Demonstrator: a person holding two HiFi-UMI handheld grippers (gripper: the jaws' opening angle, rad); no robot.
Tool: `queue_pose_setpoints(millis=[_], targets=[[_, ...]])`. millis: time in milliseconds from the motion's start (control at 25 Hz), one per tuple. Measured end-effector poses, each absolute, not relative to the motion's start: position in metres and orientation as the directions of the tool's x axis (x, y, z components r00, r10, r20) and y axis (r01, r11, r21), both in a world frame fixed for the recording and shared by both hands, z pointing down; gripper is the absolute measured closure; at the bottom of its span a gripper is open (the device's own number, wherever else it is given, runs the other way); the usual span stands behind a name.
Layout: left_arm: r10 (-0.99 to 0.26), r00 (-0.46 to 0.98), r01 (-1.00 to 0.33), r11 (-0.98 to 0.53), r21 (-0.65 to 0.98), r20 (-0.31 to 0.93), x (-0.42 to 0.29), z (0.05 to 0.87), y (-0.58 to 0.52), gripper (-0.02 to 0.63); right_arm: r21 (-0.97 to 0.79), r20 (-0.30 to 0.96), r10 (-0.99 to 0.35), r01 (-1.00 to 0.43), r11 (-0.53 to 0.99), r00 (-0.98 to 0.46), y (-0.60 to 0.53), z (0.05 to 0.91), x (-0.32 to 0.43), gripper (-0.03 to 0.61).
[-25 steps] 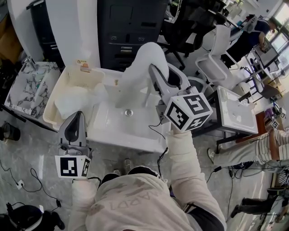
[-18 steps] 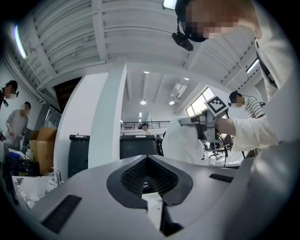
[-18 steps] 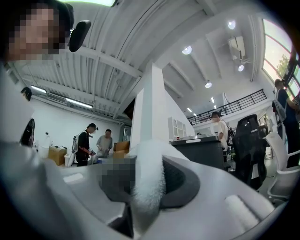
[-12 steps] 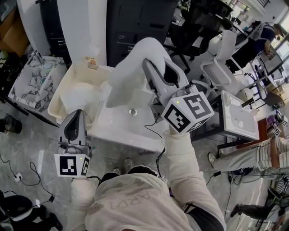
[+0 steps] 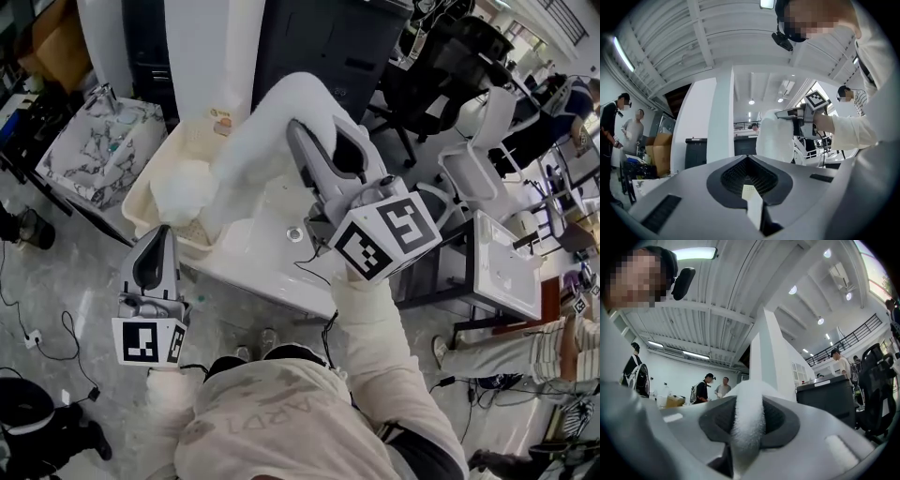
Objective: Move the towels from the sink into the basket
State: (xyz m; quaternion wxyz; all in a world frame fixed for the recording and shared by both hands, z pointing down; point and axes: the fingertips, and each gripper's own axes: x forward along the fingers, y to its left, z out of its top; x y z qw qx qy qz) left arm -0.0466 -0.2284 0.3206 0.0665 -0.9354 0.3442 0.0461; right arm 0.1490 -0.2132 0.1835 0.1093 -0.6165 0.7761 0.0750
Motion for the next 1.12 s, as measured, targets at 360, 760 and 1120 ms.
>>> queue_pose_setpoints(millis=[360,760,1120], targets=[[-0.699,0.704,-0.71,-0.7,-0.084,-0.127,-0.086,0.325,-0.238,0.608,-0.061,-0.239,-0.921,-0.942,0.33,-0.307,-0.244,0.209,0.107,0.465],[-0.759,0.641,-0.768,-0.636,-0.079,-0.118,-0.119,0.328,-0.24,0.609,-0.045,-0.216,-0.904,-0.921,0.387,-0.37,-0.275,0.225,0.077,0.465],[-0.792,0.6,-0.8,-0.594,-0.083,-0.112,-0.132,0.331,-0.24,0.609,-0.044,-0.175,-0.899,-0.909,0.415,-0.402,-0.3,0.248,0.066,0.465]])
